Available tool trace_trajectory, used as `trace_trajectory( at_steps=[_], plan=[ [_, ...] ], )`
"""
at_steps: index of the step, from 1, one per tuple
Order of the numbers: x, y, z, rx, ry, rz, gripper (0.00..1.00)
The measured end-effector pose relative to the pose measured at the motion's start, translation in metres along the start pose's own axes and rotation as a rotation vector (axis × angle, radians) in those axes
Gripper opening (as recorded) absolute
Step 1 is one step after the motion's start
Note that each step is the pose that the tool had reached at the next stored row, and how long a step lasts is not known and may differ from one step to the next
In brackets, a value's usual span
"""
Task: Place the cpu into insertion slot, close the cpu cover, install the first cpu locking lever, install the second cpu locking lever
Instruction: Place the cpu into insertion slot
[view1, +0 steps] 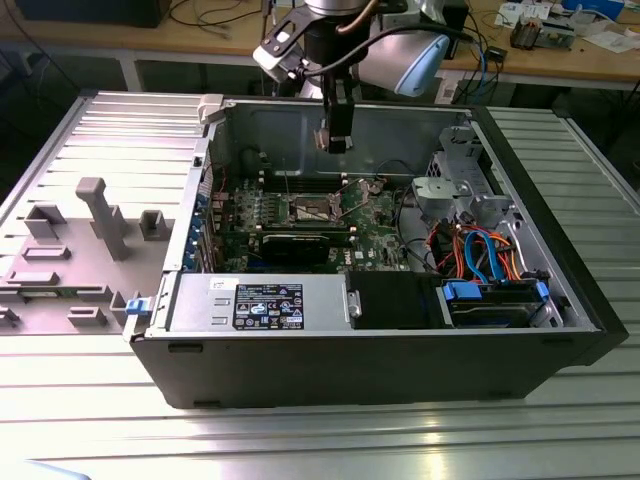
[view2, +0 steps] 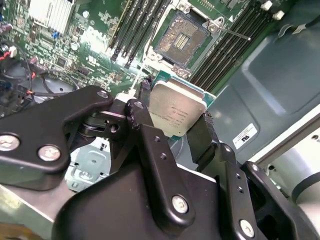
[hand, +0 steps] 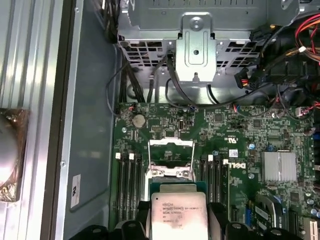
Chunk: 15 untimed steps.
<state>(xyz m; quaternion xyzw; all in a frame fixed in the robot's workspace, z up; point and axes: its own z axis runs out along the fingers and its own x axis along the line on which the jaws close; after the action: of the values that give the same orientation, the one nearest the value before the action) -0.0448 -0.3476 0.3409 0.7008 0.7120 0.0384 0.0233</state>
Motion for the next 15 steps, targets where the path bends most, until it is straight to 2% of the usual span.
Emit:
trace_trajectory(
  at_steps=[3, 8, 10, 15],
  plan=[
    [0.0, -0.0001, 0.0014, -0.0011, -0.0051, 0.058, 0.54],
    [0.0, -0.0002, 0.0023, -0.0025, -0.0103, 0.118, 0.54],
    [-0.0001, -0.0003, 0.0026, -0.0032, -0.0138, 0.157, 0.54],
    [0.0, -0.0003, 0.0031, -0.0035, -0.0148, 0.169, 0.54]
  ],
)
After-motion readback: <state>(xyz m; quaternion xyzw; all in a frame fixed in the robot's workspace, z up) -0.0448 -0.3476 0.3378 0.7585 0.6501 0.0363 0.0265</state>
